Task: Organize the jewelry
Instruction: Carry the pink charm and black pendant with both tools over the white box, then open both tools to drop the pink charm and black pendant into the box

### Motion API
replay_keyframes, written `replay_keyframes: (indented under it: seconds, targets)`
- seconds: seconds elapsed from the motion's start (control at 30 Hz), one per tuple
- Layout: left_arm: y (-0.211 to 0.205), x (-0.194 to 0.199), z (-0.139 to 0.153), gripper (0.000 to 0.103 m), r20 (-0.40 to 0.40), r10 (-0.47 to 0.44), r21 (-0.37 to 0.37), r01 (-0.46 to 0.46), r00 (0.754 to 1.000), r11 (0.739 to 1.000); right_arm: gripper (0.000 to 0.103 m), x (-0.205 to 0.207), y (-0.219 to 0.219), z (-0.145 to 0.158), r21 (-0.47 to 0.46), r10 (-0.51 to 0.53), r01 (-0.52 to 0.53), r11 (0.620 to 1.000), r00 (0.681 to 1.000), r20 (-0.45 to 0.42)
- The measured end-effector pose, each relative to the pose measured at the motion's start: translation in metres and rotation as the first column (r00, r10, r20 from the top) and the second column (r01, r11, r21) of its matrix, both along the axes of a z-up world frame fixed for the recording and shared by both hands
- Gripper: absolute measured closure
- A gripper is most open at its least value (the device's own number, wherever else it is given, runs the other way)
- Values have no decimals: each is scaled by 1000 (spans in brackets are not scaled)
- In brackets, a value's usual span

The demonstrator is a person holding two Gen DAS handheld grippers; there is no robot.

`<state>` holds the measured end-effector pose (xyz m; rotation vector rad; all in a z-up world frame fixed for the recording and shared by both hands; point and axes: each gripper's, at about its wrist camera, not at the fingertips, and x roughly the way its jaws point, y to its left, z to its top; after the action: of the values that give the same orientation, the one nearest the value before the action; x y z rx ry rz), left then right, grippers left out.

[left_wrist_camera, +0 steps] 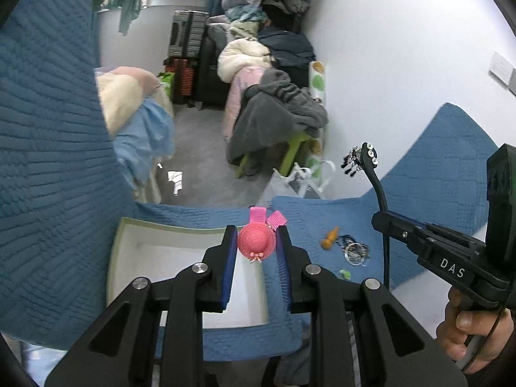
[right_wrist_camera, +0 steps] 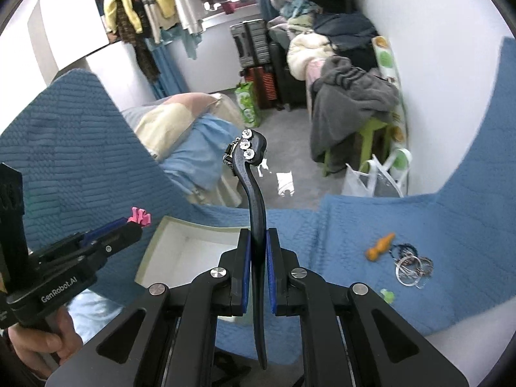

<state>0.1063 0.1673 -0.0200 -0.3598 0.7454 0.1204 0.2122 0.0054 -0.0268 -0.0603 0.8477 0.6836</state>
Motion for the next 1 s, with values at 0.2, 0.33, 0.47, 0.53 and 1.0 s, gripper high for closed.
replay_keyframes:
  seconds: [0.2, 0.33, 0.47, 0.53, 1.0]
  targets:
    - [30, -8, -16, 78, -19, 59, -5, -59, 998, 998, 97, 1, 40, -18, 1, 57, -57, 998, 998, -36]
    - [49, -11, -38, 78, -52, 98, -12, -99, 994, 995, 97, 2, 59, -41, -23, 101, -104, 994, 990, -98]
    - [64, -10, -61, 78, -92, 120, -48, -125, 989, 991, 97, 5, 73, -66, -56, 116, -126, 990, 981, -153]
    - [66, -7, -73, 78, -119, 121, -52, -128, 986, 990, 97, 5, 81, -79, -72, 119, -133, 988, 977, -175]
    - [73, 5, -140, 78, -256, 65, -98, -93, 965, 991, 96, 8, 105, -154, -141, 98, -148, 979, 945, -311]
